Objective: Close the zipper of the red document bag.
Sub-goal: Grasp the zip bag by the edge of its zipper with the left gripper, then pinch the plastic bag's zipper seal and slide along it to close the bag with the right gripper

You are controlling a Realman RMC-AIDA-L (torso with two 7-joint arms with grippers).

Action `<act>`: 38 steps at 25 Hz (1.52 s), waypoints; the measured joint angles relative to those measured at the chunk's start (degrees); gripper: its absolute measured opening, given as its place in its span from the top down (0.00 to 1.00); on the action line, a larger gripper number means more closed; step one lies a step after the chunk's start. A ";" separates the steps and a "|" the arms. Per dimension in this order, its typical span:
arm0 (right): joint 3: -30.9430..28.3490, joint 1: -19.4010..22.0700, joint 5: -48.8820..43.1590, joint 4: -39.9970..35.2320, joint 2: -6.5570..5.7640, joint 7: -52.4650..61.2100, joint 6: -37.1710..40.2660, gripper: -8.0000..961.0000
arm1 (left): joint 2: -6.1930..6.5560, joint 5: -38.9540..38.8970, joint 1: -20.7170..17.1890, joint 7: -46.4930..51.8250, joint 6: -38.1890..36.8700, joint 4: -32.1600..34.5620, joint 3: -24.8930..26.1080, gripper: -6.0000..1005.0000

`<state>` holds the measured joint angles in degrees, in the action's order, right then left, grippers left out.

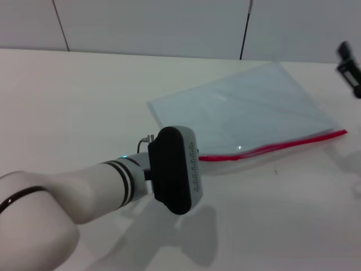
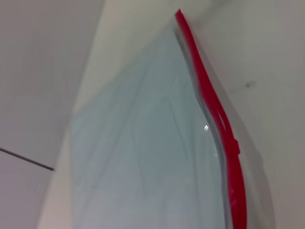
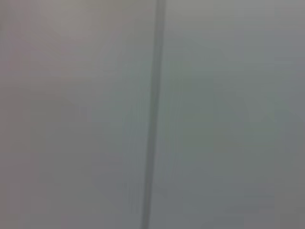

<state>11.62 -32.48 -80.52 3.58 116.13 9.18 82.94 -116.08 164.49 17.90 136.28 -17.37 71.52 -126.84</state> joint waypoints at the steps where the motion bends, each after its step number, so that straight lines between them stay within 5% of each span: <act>1: 1.20 -0.28 -1.97 -0.83 -0.01 -0.38 -0.28 0.11 | 0.00 0.02 -0.53 -0.58 1.91 -0.38 0.04 0.92; 7: 5.04 -1.89 -15.48 -2.57 0.12 -11.18 0.21 0.11 | -0.12 -0.17 -3.43 -4.66 12.47 -2.39 0.27 0.94; 16: 5.15 -3.76 -29.98 -2.28 0.16 -19.58 -1.18 0.12 | -0.06 -0.19 -4.24 -4.97 14.36 -2.49 0.37 0.94; 34: 4.90 -6.08 -33.27 0.51 0.38 -29.29 -14.01 0.17 | 0.01 -0.13 -5.72 -5.77 15.67 -1.29 -0.20 0.94; 38: 4.71 -6.12 -33.27 0.78 0.46 -31.23 -14.31 0.29 | 0.05 -0.14 -5.74 -5.77 15.69 -1.12 -0.28 0.94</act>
<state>16.33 -38.60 -113.79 4.35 116.59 -22.05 68.64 -116.03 164.35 12.16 130.51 -1.68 70.40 -127.12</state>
